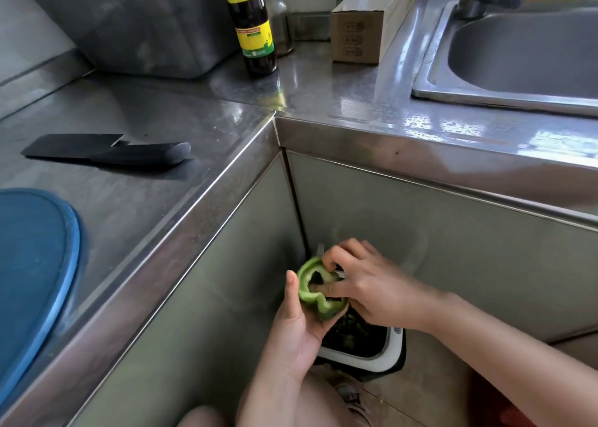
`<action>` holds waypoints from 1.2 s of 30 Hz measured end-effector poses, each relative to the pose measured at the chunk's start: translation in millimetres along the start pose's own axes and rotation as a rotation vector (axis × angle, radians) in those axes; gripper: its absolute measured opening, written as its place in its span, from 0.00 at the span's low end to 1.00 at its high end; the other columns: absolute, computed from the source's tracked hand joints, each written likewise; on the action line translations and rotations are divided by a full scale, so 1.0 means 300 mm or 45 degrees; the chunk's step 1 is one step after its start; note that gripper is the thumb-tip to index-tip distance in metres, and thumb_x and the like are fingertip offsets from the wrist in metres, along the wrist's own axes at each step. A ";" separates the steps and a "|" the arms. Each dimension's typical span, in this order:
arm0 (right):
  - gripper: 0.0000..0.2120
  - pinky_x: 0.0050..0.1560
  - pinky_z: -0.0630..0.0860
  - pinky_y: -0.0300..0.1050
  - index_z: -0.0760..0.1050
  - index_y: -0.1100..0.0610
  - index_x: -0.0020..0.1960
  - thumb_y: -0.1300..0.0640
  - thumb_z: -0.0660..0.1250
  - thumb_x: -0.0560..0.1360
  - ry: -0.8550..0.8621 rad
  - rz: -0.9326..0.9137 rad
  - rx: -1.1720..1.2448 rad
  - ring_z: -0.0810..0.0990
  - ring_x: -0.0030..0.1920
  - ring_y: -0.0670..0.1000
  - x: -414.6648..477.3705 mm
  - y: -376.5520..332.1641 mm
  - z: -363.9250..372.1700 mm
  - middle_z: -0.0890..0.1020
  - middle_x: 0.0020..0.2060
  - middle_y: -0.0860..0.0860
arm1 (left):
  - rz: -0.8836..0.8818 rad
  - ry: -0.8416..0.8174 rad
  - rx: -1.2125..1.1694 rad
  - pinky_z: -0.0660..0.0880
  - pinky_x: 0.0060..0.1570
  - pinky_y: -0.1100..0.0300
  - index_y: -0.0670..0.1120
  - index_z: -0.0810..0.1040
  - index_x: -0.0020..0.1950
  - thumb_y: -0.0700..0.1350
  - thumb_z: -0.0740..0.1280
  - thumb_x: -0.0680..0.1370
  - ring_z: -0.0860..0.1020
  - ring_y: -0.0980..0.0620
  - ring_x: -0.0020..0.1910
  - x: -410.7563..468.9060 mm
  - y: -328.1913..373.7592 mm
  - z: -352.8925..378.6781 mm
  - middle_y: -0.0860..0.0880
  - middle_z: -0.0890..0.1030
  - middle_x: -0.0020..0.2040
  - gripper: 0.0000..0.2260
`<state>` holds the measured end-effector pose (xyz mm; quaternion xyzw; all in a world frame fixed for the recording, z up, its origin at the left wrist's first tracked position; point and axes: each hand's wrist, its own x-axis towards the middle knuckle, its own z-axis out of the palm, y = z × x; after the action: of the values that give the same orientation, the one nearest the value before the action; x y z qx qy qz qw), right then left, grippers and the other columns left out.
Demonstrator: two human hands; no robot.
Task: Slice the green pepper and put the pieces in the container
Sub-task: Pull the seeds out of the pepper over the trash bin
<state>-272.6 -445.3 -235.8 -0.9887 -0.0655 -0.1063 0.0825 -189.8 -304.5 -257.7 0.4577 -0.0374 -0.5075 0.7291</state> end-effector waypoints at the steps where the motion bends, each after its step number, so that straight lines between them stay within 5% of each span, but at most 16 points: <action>1: 0.16 0.47 0.72 0.48 0.80 0.48 0.52 0.60 0.67 0.66 -0.009 -0.038 -0.039 0.71 0.52 0.56 -0.006 0.003 -0.001 0.72 0.49 0.52 | -0.012 0.016 0.050 0.79 0.50 0.52 0.43 0.75 0.63 0.68 0.74 0.55 0.79 0.45 0.58 -0.002 -0.003 0.000 0.41 0.80 0.59 0.44; 6: 0.10 0.51 0.63 0.46 0.81 0.50 0.49 0.57 0.66 0.70 0.006 -0.128 -0.293 0.73 0.51 0.56 -0.039 0.008 0.004 0.74 0.47 0.51 | 0.015 0.039 0.137 0.79 0.48 0.52 0.45 0.76 0.61 0.69 0.74 0.55 0.80 0.45 0.57 -0.003 -0.014 0.017 0.42 0.81 0.58 0.42; 10: 0.15 0.52 0.64 0.49 0.78 0.52 0.57 0.58 0.56 0.76 0.127 -0.101 -0.394 0.71 0.53 0.56 -0.056 0.008 0.021 0.72 0.48 0.52 | 0.068 0.037 0.124 0.79 0.50 0.52 0.42 0.75 0.63 0.68 0.74 0.58 0.78 0.44 0.59 0.007 -0.019 0.009 0.40 0.80 0.59 0.42; 15: 0.13 0.49 0.68 0.48 0.78 0.55 0.53 0.58 0.56 0.76 0.093 -0.046 -0.420 0.73 0.51 0.55 -0.059 -0.019 0.032 0.71 0.49 0.52 | 0.110 0.093 0.268 0.76 0.58 0.48 0.46 0.76 0.64 0.65 0.74 0.61 0.77 0.46 0.61 0.015 -0.029 -0.004 0.44 0.79 0.61 0.37; 23: 0.05 0.27 0.75 0.42 0.80 0.56 0.42 0.61 0.74 0.67 0.052 0.065 -0.060 0.75 0.30 0.49 -0.014 -0.008 0.053 0.76 0.39 0.51 | 0.170 0.140 0.346 0.73 0.61 0.48 0.51 0.78 0.61 0.67 0.76 0.55 0.78 0.50 0.60 0.044 -0.044 -0.011 0.48 0.80 0.60 0.38; 26: 0.04 0.24 0.74 0.43 0.80 0.57 0.42 0.60 0.72 0.68 0.200 0.164 0.147 0.76 0.29 0.51 -0.004 -0.010 0.060 0.77 0.37 0.51 | 0.200 0.132 0.291 0.73 0.61 0.46 0.51 0.78 0.61 0.66 0.76 0.56 0.78 0.48 0.61 0.044 -0.043 -0.003 0.46 0.80 0.60 0.37; 32: 0.08 0.36 0.77 0.44 0.76 0.57 0.39 0.58 0.74 0.69 0.517 0.589 0.602 0.78 0.34 0.45 0.018 -0.047 0.078 0.79 0.34 0.47 | 0.210 0.222 -0.109 0.74 0.59 0.46 0.41 0.77 0.60 0.65 0.79 0.51 0.78 0.41 0.57 0.057 -0.021 -0.009 0.38 0.80 0.57 0.44; 36: 0.06 0.45 0.78 0.35 0.78 0.57 0.46 0.64 0.72 0.71 0.643 0.789 0.872 0.81 0.41 0.42 0.019 -0.058 0.046 0.81 0.37 0.44 | 0.213 0.180 -0.392 0.78 0.53 0.47 0.42 0.84 0.49 0.61 0.81 0.47 0.80 0.42 0.51 0.063 0.000 -0.033 0.39 0.82 0.52 0.37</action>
<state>-266.8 -425.0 -245.4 -0.8218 0.2210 -0.2842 0.4417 -175.6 -313.0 -271.3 0.3707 0.0541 -0.4115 0.8308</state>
